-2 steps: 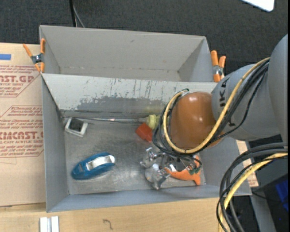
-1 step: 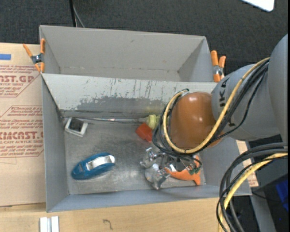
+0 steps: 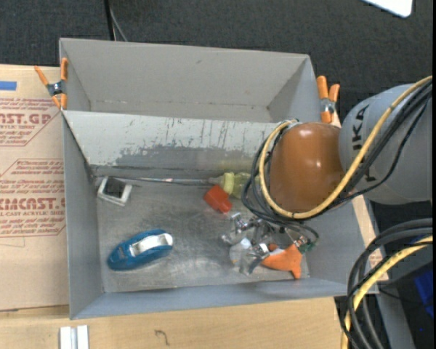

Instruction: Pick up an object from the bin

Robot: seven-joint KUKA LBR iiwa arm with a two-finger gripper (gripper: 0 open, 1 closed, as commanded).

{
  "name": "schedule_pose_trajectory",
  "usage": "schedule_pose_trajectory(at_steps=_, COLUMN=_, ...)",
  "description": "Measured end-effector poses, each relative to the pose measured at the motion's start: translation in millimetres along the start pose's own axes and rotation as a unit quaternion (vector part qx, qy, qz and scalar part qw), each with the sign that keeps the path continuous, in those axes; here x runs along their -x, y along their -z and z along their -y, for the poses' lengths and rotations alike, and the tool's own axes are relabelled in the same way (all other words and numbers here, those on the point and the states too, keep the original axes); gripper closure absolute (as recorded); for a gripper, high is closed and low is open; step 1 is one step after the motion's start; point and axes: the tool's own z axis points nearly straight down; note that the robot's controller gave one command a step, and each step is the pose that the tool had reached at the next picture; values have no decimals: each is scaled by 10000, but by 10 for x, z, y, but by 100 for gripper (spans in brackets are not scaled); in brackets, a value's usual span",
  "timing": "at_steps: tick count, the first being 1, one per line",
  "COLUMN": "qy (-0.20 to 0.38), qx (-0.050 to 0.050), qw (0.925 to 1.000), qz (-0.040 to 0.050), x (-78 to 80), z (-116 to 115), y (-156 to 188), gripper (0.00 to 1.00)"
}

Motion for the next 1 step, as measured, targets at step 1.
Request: schedule_pose_trajectory(at_steps=1, qy=146, qx=-26, qw=9999, qz=47, x=110, z=-19, y=387, gripper=100)
